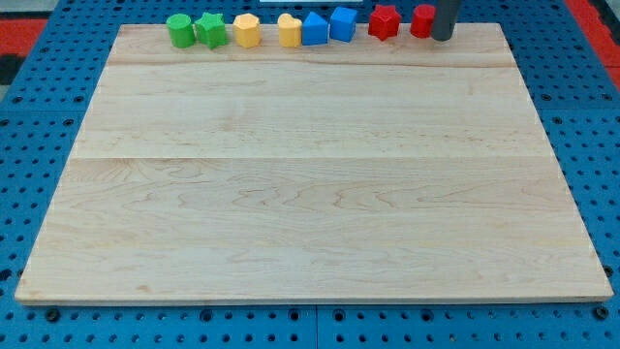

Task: Place your arm below the yellow heart

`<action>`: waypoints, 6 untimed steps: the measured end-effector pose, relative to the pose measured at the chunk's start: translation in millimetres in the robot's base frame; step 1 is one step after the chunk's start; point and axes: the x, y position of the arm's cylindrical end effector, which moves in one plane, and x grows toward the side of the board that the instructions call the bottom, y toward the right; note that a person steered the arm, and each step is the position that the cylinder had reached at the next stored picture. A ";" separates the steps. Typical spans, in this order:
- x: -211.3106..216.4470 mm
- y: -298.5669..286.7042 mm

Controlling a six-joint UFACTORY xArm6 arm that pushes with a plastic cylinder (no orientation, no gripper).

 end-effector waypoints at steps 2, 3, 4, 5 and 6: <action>78.4 -43.8; 76.8 -113.2; 60.5 -178.1; 34.0 -193.9; 23.7 -221.6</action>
